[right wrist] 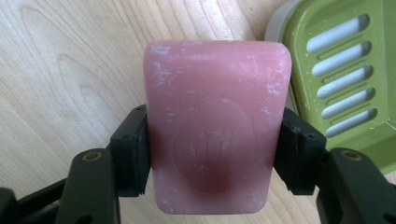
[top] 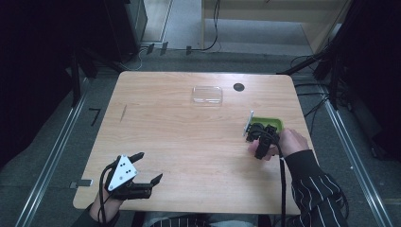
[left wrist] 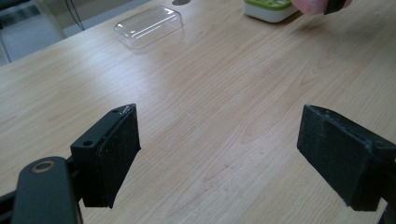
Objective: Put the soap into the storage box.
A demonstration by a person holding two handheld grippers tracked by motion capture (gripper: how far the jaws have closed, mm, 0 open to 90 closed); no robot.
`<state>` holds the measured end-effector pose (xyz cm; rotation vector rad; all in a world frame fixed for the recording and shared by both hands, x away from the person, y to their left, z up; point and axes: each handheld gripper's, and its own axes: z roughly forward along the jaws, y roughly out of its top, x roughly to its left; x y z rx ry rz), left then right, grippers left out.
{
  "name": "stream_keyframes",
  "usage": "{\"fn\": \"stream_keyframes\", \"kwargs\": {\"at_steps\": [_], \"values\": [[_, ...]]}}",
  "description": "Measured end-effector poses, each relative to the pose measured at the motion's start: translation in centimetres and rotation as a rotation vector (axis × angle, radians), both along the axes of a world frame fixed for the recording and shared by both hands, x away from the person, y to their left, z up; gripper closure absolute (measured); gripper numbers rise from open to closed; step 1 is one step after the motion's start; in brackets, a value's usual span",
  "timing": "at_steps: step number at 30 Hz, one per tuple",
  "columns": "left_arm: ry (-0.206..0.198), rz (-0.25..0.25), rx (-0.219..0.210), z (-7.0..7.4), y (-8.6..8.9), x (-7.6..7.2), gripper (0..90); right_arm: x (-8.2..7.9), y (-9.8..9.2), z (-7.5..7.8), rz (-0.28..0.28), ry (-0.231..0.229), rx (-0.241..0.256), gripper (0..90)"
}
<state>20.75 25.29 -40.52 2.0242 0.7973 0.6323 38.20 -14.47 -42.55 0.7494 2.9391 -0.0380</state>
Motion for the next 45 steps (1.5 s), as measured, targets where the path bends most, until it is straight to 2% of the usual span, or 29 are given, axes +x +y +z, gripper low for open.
{"fn": "stream_keyframes", "kwargs": {"at_steps": [14, 19, 33, 38, 45], "values": [[0.000, -0.001, 0.002, 0.0, 0.0, 0.0, 14.0, 0.5, -1.0, 0.8, 0.035, -0.010, 0.005, 38.5], [0.002, 0.000, 0.004, 0.0, 0.0, 0.0, 14.0, 0.8, -1.2, 0.8, 0.064, -0.009, -0.001, 38.5], [0.002, 0.002, 0.006, 0.0, -0.1, 0.1, 14.0, 1.6, -1.6, 1.6, 0.080, -0.027, 0.014, 38.4], [0.002, 0.004, 0.006, 0.0, -0.1, 0.1, 14.0, 2.2, -1.7, 1.8, 0.118, -0.026, 0.012, 38.5], [0.004, 0.006, 0.005, -0.1, -0.1, 0.1, 14.0, 2.9, -2.0, 2.1, 0.143, -0.025, 0.013, 38.5]]}}
